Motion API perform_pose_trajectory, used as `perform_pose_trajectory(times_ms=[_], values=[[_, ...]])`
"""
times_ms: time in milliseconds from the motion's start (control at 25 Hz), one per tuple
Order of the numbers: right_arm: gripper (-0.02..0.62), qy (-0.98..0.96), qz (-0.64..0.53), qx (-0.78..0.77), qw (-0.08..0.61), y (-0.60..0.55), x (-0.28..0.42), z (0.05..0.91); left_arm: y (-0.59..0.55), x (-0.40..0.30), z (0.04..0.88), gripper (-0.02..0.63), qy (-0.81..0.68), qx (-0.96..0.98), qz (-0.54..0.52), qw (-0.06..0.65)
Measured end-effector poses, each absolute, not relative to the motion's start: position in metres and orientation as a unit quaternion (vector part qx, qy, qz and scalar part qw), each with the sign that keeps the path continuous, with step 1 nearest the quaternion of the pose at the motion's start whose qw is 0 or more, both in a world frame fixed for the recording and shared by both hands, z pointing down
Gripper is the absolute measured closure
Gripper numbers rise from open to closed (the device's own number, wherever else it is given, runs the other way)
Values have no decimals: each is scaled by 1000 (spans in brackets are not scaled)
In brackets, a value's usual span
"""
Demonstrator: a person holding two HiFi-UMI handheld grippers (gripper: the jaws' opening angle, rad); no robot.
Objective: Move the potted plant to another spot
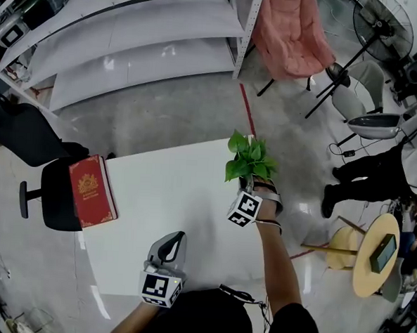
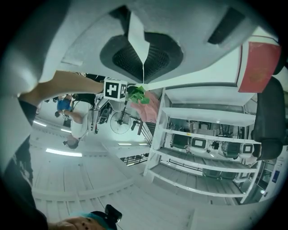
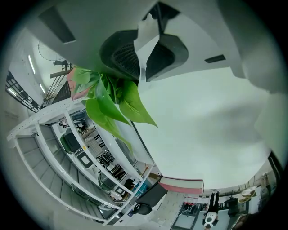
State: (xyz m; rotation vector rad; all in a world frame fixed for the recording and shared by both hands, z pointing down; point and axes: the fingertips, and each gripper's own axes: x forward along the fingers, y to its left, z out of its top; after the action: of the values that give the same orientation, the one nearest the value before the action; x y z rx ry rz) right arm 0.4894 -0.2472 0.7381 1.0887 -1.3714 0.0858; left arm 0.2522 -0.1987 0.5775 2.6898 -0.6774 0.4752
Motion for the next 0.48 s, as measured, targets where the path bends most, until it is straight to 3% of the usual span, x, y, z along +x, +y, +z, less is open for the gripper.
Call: perform_pose_trajectory(times_ms=[480], values=[[543, -597, 25, 489, 635, -251, 488, 728, -192, 252, 576, 587, -244, 942, 165, 163]])
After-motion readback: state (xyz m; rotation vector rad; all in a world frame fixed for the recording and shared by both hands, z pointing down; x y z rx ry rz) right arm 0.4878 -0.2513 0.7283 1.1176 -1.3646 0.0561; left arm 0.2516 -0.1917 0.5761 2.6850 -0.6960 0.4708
